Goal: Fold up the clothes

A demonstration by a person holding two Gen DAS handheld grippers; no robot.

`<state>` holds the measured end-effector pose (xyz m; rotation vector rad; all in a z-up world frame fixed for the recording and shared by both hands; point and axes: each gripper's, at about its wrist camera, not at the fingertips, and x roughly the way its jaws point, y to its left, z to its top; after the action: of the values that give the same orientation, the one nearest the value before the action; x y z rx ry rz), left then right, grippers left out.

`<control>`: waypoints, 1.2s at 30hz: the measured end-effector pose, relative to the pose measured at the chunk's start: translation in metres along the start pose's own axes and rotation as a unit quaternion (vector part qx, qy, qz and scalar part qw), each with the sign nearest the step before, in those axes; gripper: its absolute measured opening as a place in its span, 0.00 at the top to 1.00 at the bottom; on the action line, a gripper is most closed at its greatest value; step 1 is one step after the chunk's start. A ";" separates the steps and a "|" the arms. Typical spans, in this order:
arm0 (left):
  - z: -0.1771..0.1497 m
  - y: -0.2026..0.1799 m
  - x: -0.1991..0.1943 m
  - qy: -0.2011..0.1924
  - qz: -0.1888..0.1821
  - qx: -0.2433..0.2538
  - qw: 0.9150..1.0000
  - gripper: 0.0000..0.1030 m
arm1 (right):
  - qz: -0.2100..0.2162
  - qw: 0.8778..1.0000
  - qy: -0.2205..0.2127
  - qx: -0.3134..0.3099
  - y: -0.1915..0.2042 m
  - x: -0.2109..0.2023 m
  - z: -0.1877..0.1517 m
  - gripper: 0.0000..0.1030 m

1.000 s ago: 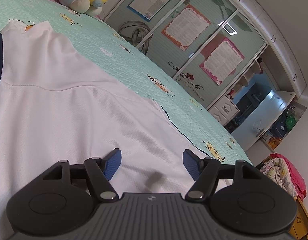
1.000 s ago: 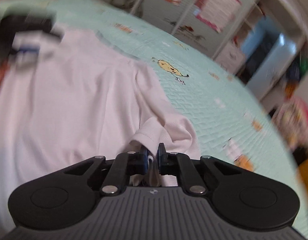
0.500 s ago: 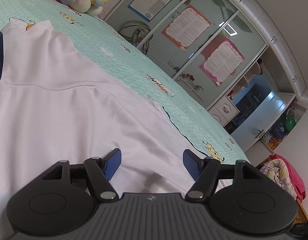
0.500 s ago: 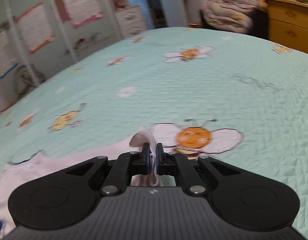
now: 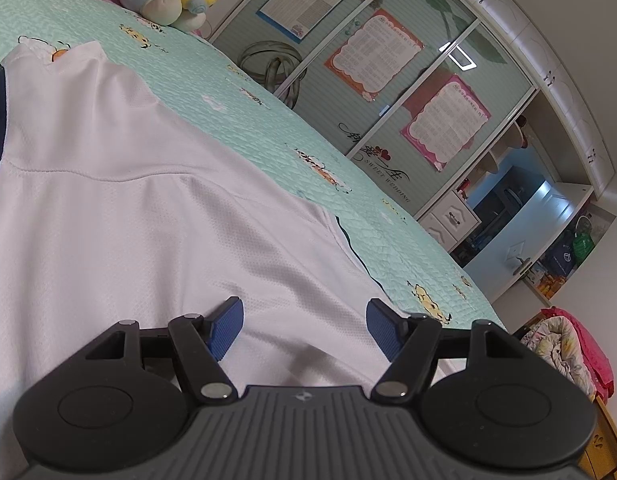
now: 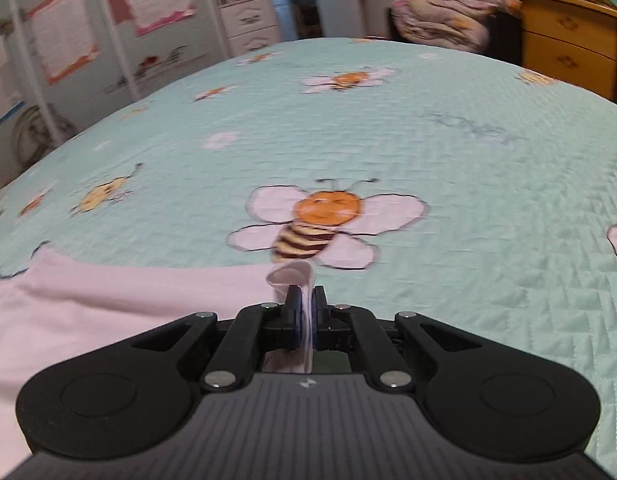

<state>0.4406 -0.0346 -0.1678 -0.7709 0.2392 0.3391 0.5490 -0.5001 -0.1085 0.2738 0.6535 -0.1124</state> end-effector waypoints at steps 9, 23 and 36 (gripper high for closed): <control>0.001 0.002 0.001 0.000 0.000 0.000 1.000 0.30 | 0.086 0.987 -0.061 -0.124 0.115 0.016 0.031 0.58; 0.003 0.003 0.001 -0.001 -0.003 -0.008 1.000 0.30 | 0.206 0.917 0.117 -0.321 0.302 0.129 0.013 0.85; 0.003 0.002 0.003 -0.004 -0.002 -0.008 1.000 0.30 | 0.138 0.927 -0.011 -0.350 0.306 0.147 0.024 0.97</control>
<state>0.4427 -0.0308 -0.1675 -0.7857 0.2275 0.3401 0.7369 -0.2166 -0.1140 -0.3280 0.5883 0.3871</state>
